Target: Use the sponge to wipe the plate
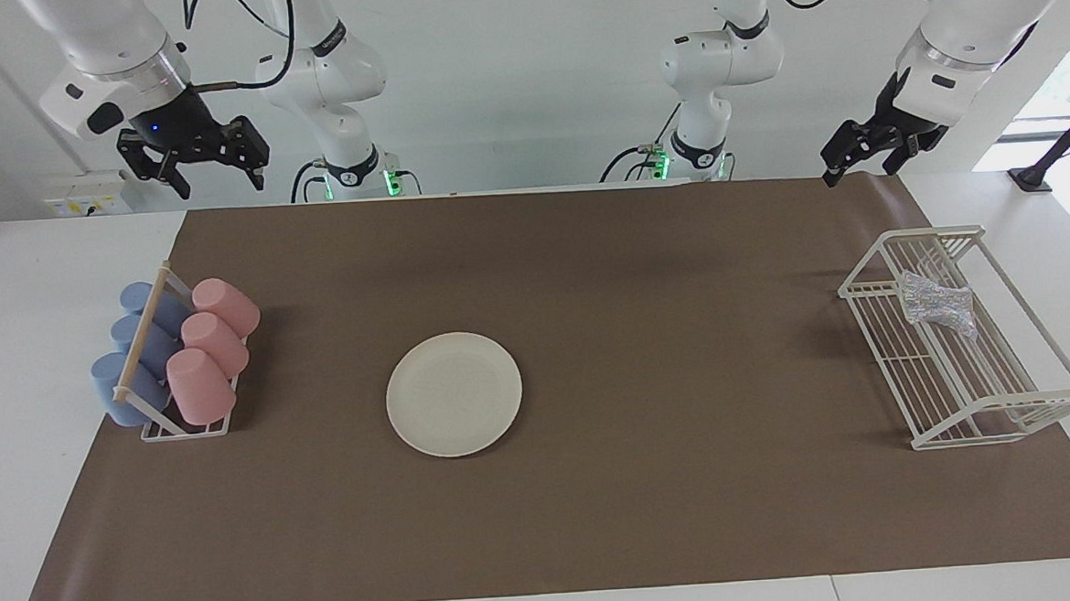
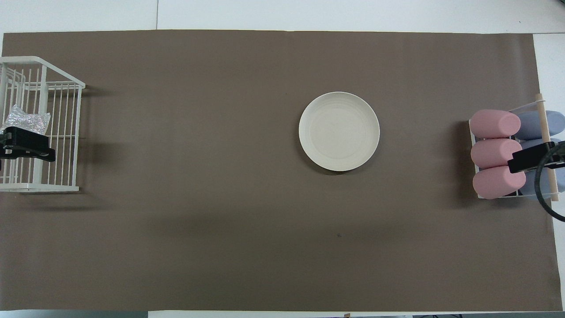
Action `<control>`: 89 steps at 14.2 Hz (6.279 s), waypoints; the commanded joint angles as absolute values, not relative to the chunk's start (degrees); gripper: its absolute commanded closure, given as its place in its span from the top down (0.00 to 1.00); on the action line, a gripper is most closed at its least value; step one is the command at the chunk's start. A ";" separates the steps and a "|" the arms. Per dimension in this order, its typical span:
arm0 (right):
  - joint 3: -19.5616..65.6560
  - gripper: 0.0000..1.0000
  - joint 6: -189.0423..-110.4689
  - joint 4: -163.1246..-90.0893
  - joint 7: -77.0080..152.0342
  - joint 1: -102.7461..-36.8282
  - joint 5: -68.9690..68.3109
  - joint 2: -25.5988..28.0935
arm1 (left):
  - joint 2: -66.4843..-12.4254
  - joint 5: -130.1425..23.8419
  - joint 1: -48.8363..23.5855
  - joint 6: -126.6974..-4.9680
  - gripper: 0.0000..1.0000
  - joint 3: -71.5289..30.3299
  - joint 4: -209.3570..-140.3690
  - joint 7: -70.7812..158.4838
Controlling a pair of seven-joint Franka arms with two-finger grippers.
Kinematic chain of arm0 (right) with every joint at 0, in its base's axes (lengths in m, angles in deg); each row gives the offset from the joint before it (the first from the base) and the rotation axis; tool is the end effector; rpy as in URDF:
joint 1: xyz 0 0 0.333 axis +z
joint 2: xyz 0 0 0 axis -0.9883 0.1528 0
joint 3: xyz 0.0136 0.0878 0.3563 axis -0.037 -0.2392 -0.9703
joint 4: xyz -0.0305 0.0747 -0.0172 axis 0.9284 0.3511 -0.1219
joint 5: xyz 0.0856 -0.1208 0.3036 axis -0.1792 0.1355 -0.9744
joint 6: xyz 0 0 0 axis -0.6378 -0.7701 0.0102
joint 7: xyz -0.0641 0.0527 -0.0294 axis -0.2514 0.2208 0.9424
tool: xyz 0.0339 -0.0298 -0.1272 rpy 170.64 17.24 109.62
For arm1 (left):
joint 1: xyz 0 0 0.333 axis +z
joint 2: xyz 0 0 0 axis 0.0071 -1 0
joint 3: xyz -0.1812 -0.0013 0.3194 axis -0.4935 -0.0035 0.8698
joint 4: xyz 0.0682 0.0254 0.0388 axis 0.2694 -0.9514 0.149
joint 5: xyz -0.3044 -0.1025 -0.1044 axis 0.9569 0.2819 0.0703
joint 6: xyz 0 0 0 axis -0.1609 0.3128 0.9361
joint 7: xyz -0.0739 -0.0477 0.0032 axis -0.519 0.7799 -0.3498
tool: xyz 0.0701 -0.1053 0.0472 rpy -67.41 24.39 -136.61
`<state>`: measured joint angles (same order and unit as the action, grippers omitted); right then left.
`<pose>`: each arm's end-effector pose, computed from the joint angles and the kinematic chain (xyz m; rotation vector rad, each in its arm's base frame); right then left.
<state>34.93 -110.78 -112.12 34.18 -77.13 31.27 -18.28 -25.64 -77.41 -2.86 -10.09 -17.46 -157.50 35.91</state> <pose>0.4458 -0.0093 0.6736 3.1286 0.1103 -0.1776 0.4560 -0.0210 0.6569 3.1262 0.1389 -0.1480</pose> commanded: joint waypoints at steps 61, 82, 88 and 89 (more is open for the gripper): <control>25.68 1.00 -113.54 -119.80 -57.23 -69.00 24.20 -24.82 | -28.89 -38.43 1.35 -13.73 0.00 -16.87 -162.12 52.67; 17.50 1.00 -129.71 -119.97 -97.38 -59.16 21.47 -22.88 | -12.52 9.96 -18.16 -32.92 0.00 -17.31 -201.45 20.33; 17.42 1.00 -136.47 -122.08 -102.76 -53.62 21.65 -21.57 | -12.78 9.96 -17.55 -30.90 0.00 -17.13 -201.54 20.32; 17.42 1.00 -137.18 -122.87 -102.76 -53.61 21.65 -21.56 | -12.78 9.96 -17.55 -30.72 0.00 -17.13 -201.54 20.32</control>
